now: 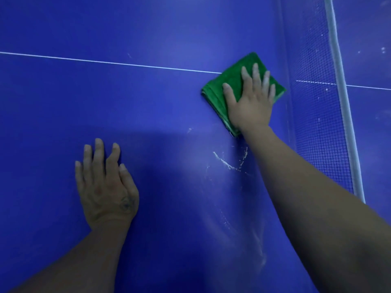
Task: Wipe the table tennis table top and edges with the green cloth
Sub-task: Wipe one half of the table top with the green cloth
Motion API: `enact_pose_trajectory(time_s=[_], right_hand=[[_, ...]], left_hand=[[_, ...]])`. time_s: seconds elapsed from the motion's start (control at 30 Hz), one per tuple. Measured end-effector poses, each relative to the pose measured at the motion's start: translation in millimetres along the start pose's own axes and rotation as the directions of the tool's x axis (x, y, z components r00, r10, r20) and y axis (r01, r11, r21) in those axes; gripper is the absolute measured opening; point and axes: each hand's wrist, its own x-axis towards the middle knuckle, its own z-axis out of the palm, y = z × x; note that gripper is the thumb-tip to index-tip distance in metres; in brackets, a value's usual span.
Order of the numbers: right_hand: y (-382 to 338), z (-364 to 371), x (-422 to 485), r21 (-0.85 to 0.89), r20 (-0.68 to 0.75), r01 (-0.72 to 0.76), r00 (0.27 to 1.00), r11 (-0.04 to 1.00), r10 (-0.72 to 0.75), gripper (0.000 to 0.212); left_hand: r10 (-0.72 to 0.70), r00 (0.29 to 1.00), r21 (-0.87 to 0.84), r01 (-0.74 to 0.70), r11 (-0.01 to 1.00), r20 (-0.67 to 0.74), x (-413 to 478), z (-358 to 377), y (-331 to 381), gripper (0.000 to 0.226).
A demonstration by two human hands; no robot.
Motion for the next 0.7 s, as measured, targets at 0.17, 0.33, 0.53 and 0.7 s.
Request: enact_pose_trajectory(time_s=[0.17, 0.33, 0.53, 0.7], right_hand=[[9, 1, -61, 0.022, -0.033, -0.204, 0.978, 0.979, 0.205, 0.08], [19, 4, -169, -0.035, 0.026, -0.202, 0.979, 0.979, 0.203, 0.082], [61, -18, -186, -0.102, 0.179, 0.116, 0.979, 0.988, -0.096, 0.1], [92, -23, -152, -0.044, 0.25, 0.59, 0.787, 0.806, -0.563, 0.09]], left_hand=[[-0.005, 1.0, -0.014, 0.005, 1.0, 0.002, 2, -1, -1, 0.052], [0.001, 1.0, -0.013, -0.001, 1.0, 0.009, 2, 0, -2, 0.054], [-0.01, 1.0, -0.02, 0.01, 1.0, 0.01, 1, -2, -1, 0.054], [-0.01, 1.0, -0.025, 0.011, 1.0, 0.015, 1, -3, 1, 0.054]])
